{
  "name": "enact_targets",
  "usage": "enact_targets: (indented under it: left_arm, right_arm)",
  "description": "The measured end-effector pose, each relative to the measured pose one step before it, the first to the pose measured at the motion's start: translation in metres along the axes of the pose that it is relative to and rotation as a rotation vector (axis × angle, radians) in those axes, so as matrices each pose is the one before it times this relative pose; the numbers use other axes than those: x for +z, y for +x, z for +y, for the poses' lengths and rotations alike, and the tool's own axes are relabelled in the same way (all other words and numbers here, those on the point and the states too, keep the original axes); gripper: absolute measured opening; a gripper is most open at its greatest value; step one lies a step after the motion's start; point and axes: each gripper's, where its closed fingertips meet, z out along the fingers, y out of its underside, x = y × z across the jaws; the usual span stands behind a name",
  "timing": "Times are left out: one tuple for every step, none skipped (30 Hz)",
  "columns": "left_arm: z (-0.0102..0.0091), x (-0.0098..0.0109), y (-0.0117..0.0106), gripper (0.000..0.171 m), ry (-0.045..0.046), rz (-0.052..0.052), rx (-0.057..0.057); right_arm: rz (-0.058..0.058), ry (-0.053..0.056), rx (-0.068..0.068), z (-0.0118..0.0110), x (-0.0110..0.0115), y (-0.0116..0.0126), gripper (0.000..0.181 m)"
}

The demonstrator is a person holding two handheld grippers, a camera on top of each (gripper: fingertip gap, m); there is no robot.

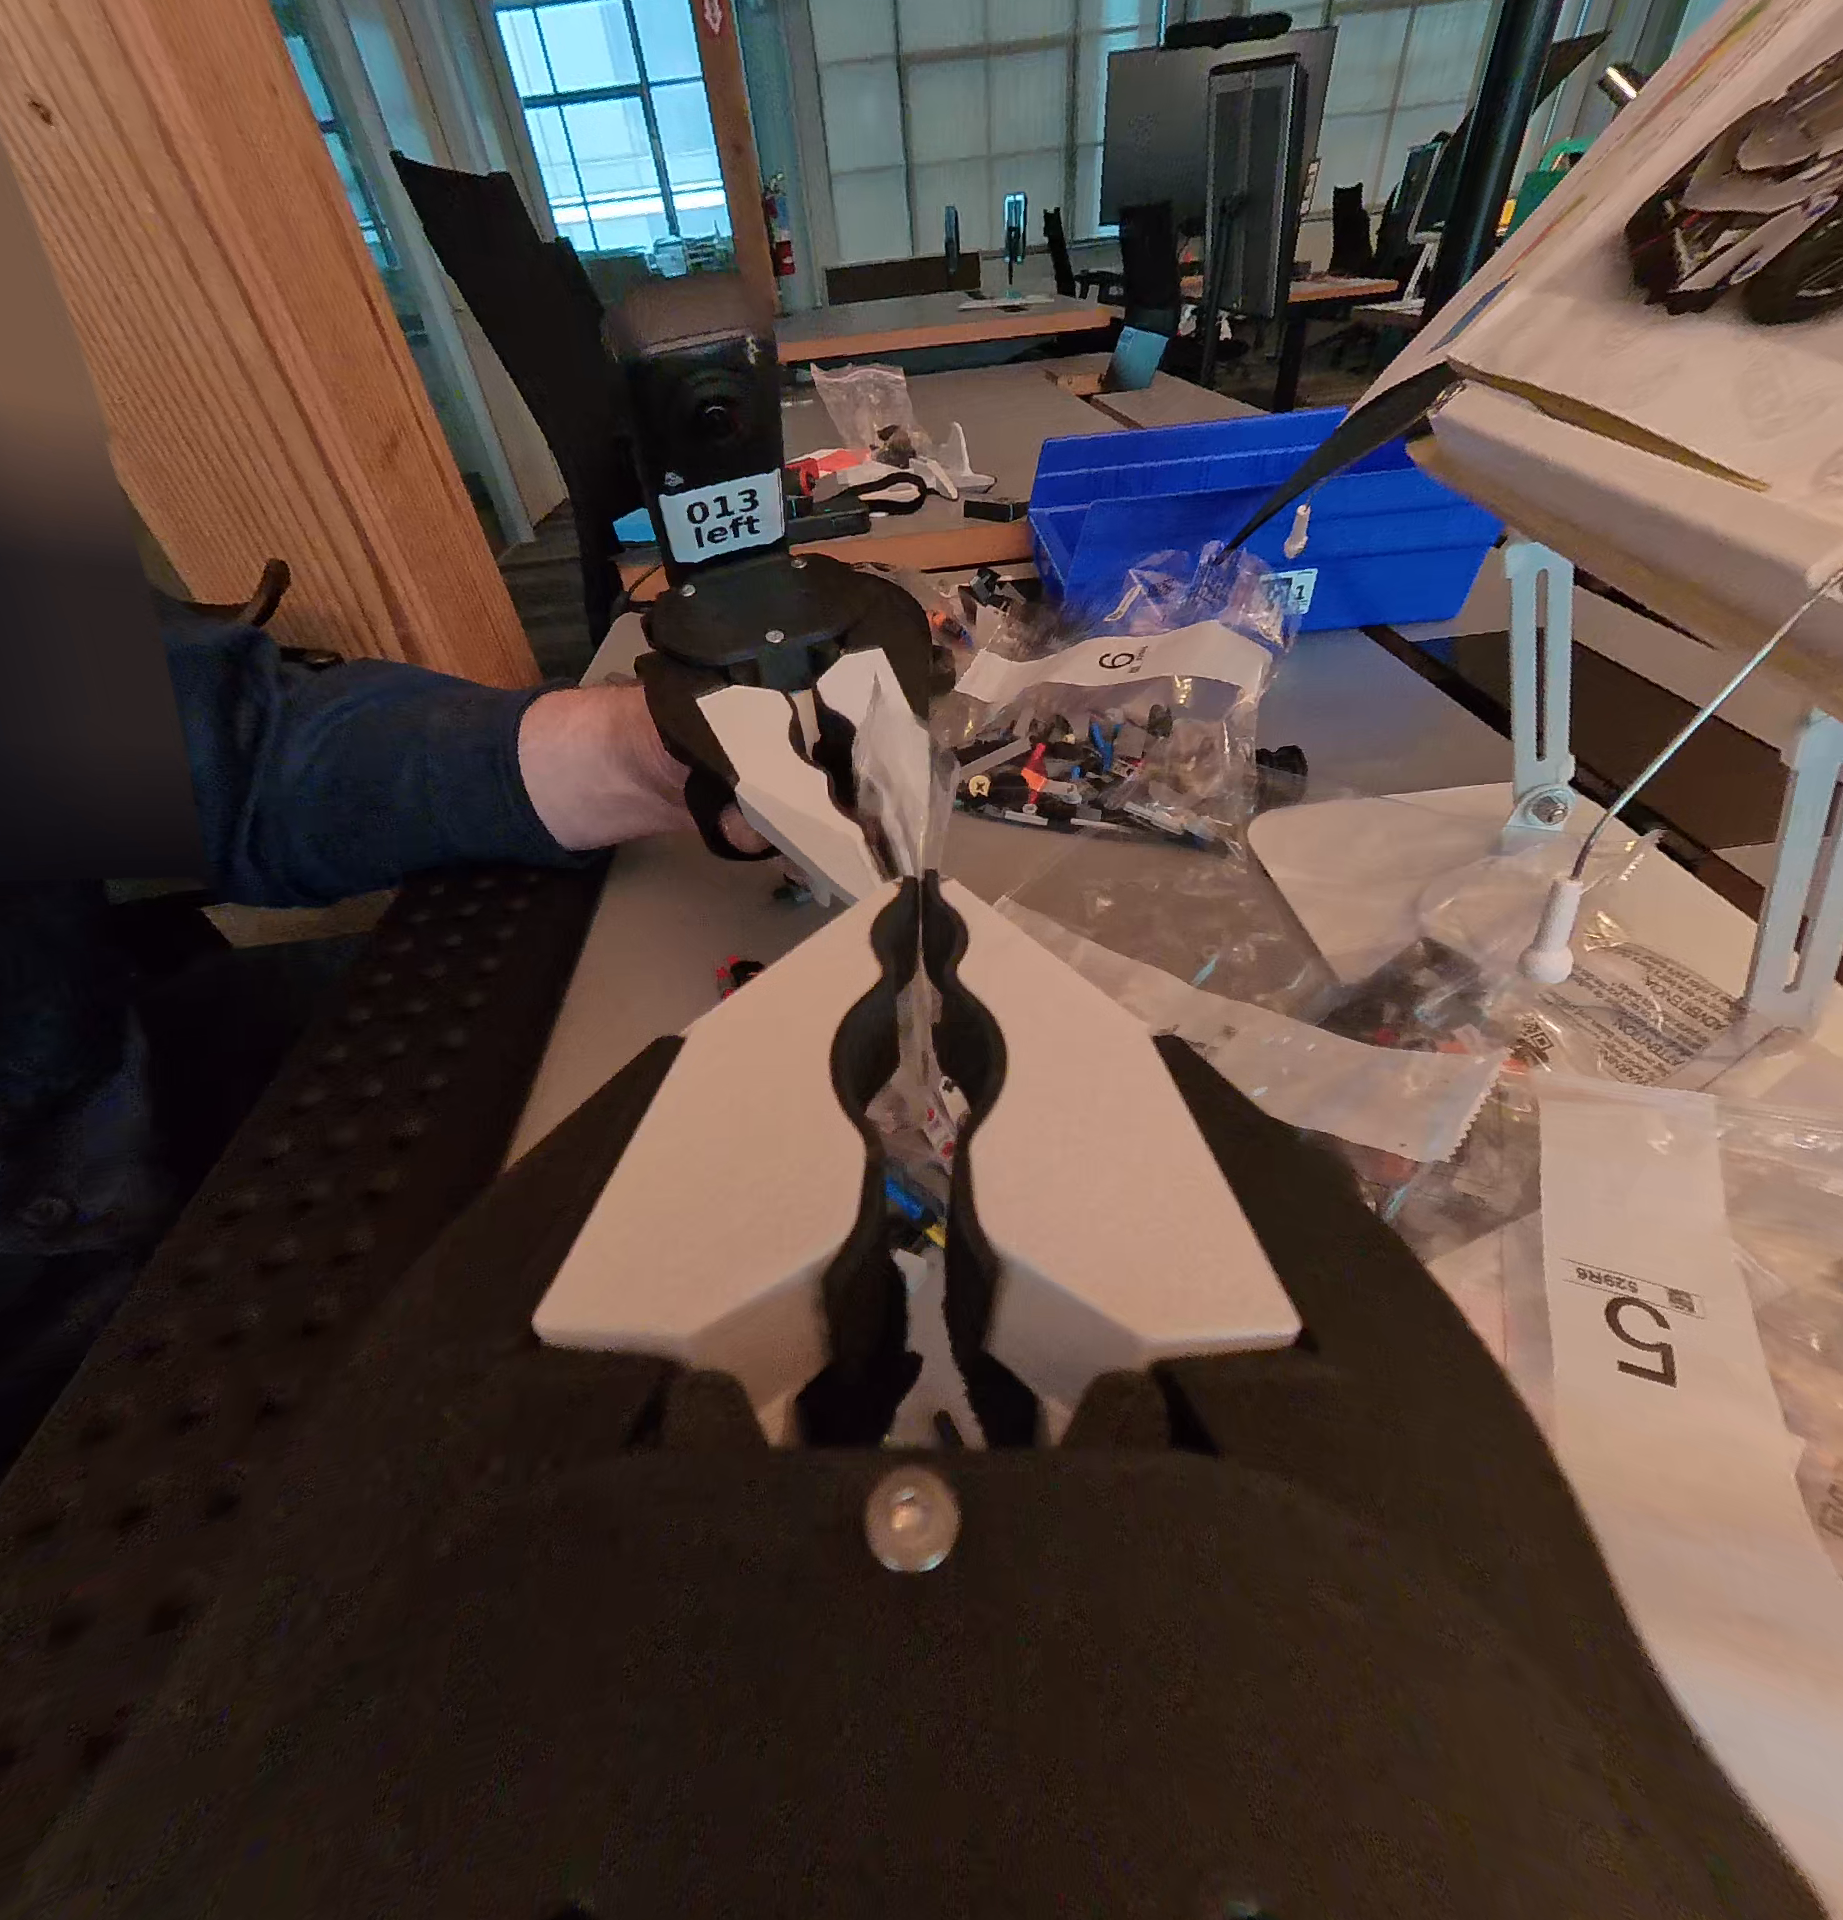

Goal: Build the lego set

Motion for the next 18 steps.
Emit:
enact_targets:
  left_arm:
    - [0.00033,0.00044,0.0004,0.0,-0.00186,0.0033,-0.0023]
    - [0.0002,0.00016,0.00065,0.0,-0.00029,0.0041,-0.0013]
    - [0.00003,0.00006,-0.00004,0.0,0.00031,-0.0021,0.0034]
    - [0.00019,-0.00001,0.00006,0.0,-0.00163,0.0002,0.0023]
    - [0.00046,0.0002,0.00055,0.0,-0.00245,0.0041,-0.0014]
    - [0.00046,0.0003,0.00073,0.0,-0.00282,0.0038,0.0003]
    - [0.00045,0.00024,0.00024,0.0,-0.00276,-0.0006,0.0047]
    - [0.00039,0.00027,0.00037,0.0,-0.00239,0.0002,0.0045]
    - [0.00022,0.00028,0.00074,0.0,-0.00162,0.0043,0.0]
    - [0.00007,0.00009,0.00087,0.0,0.00013,0.0061,-0.0014]
    - [-0.00023,-0.00007,0.00062,0.0,0.00207,0.0042,-0.0009]
    - [-0.00049,-0.00016,0.00059,0.0,0.00274,0.0043,-0.0011]
    - [-0.00046,0.0001,0.00126,0.0,0.00265,0.0078,-0.0012]
    - [-0.00022,0.00027,0.00147,0.0,0.00201,0.0089,-0.0005]
    - [0.00013,0.0004,0.00115,0.0,-0.00128,0.0051,0.0017]
    - [0.00063,0.00044,0.00081,0.0,-0.0038,0.0033,0.0045]
    - [0.00069,0.00048,0.00088,0.0,-0.00359,0.0033,0.0035]
    - [0.00031,0.00043,0.00102,0.0,-0.00115,0.0053,0.002]
  right_arm:
    - [-0.0009,-0.0011,-0.0003,0.00025,-0.00006,-0.00009,0.0]
    - [-0.0024,0.0,0.0012,0.00008,0.00008,-0.00029,0.0]
    - [-0.002,0.001,0.0013,-0.00005,0.00006,-0.00026,0.0]
    - [0.0002,-0.0001,0.0,0.00008,0.0002,0.00009,0.0]
    - [0.0009,-0.0024,-0.001,0.00039,0.0003,0.00002,0.0]
    - [0.0001,-0.0019,-0.0004,0.00041,0.0003,0.00006,0.0]
    - [-0.0008,-0.0003,0.0003,0.00011,0.00021,-0.00017,0.0]
    - [-0.0011,-0.0002,0.0002,0.00009,0.00022,-0.00021,0.0]
    - [-0.0007,0.0001,0.0001,0.00007,0.00011,-0.00008,0.0]
    - [0.0005,0.0008,0.0004,-0.00018,-0.0002,0.00018,0.0]
    - [0.0018,0.0007,-0.0006,-0.00023,-0.00051,0.00034,0.0]
    - [0.0008,0.0,-0.0015,-0.00021,-0.00064,0.00013,0.0]
    - [0.0002,0.0006,-0.001,-0.00032,-0.00038,-0.00002,0.0]
    - [-0.0009,0.0016,0.0002,-0.00038,-0.00011,-0.0002,0.0]
    - [-0.0022,0.0002,0.0008,0.00006,0.00012,-0.00033,0.0]
    - [-0.0016,-0.0025,-0.0003,0.0004,0.00027,-0.00029,0.0]
    - [0.0001,-0.0034,-0.0019,0.00052,0.00026,-0.00013,0.0]
    - [0.0009,-0.0025,-0.0019,0.00032,0.00024,-0.00015,0.0]
